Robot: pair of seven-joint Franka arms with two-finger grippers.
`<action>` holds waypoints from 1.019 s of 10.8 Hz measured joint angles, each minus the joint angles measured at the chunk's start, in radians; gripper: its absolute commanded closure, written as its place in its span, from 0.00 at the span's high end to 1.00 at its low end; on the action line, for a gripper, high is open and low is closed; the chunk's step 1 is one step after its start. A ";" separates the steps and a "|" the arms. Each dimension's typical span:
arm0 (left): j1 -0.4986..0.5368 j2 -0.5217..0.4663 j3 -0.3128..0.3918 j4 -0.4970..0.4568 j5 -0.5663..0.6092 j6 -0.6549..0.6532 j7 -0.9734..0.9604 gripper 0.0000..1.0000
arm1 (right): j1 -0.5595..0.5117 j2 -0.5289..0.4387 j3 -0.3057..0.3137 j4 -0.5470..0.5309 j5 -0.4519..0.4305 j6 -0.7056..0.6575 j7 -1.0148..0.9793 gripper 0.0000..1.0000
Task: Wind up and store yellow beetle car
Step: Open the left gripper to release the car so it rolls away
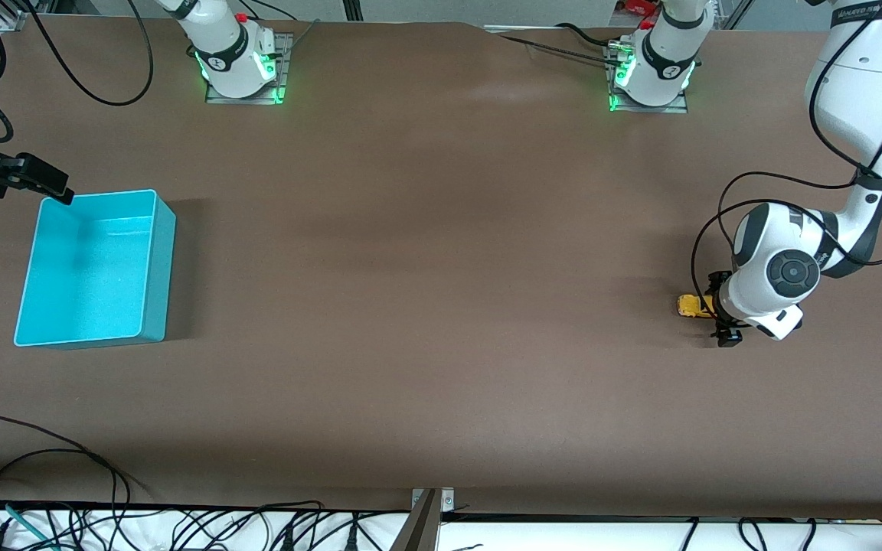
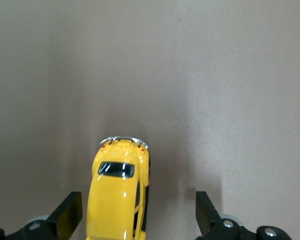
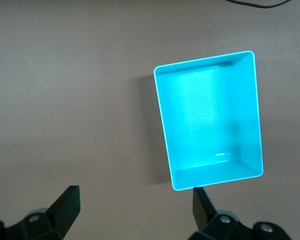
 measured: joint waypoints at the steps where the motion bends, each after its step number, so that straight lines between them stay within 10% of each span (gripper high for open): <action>1: 0.000 -0.005 -0.005 0.000 0.000 -0.025 0.004 1.00 | 0.000 0.000 0.000 0.000 0.000 0.000 0.000 1.00; 11: 0.096 -0.036 -0.006 0.006 0.000 -0.085 0.231 1.00 | 0.000 0.000 0.000 0.000 0.000 0.000 0.000 1.00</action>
